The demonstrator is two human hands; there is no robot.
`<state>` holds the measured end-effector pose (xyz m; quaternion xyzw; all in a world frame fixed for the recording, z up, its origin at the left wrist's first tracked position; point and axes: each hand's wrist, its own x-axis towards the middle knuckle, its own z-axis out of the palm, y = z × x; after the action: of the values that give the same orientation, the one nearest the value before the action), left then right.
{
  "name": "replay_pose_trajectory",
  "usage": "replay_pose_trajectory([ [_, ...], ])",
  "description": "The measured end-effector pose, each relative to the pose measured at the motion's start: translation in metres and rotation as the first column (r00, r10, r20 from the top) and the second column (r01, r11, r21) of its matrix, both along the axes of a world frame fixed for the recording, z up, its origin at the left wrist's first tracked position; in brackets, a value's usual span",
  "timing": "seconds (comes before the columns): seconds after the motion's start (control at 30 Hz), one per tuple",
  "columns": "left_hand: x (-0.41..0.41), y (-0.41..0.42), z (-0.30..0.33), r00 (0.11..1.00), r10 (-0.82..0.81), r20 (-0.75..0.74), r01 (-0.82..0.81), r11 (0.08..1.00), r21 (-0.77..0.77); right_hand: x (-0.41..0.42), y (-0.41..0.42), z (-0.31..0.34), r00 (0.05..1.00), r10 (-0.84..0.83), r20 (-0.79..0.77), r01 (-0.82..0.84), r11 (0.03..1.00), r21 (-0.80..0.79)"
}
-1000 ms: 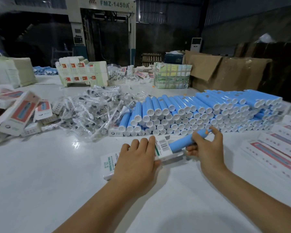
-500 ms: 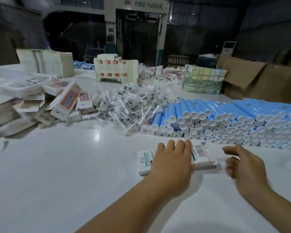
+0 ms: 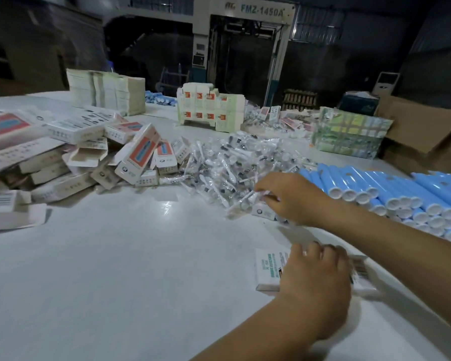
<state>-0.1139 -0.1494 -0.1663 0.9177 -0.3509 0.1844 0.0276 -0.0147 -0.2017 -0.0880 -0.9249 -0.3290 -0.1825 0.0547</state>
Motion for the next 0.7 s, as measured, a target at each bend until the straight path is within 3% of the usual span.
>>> replay_pose_trajectory([
  [0.1,0.001,0.000,-0.003,1.000,-0.021,0.013,0.021,1.000,0.001,0.031,0.018,-0.014,0.996,-0.081,0.041,0.091,0.901,-0.424],
  [0.17,0.001,-0.001,-0.004,1.000,-0.025,0.003,0.025,1.000,-0.009,0.039,0.026,-0.018,0.993,-0.109,0.045,0.116,0.828,-0.549],
  [0.33,0.002,0.000,-0.004,1.000,-0.022,0.006,0.022,1.000,-0.003,0.045,0.033,-0.018,0.983,-0.176,0.045,0.161,0.737,-0.657],
  [0.47,0.000,0.002,-0.004,1.000,-0.028,0.004,0.028,0.999,-0.015,0.039,0.033,-0.012,0.994,-0.100,0.048,0.105,0.708,-0.699],
  [0.53,0.001,0.002,-0.003,0.999,-0.037,0.009,0.037,0.999,-0.028,0.030,0.027,-0.007,0.997,-0.021,0.069,0.062,0.739,-0.670],
  [0.6,0.002,0.003,-0.002,0.999,-0.040,0.003,0.040,0.999,-0.031,0.014,0.018,0.002,0.986,0.085,0.142,0.005,0.844,-0.537],
  [0.7,0.001,0.004,0.000,0.999,-0.037,-0.011,0.037,0.999,-0.021,-0.023,-0.005,0.020,0.934,0.188,0.304,-0.179,0.982,-0.057],
])
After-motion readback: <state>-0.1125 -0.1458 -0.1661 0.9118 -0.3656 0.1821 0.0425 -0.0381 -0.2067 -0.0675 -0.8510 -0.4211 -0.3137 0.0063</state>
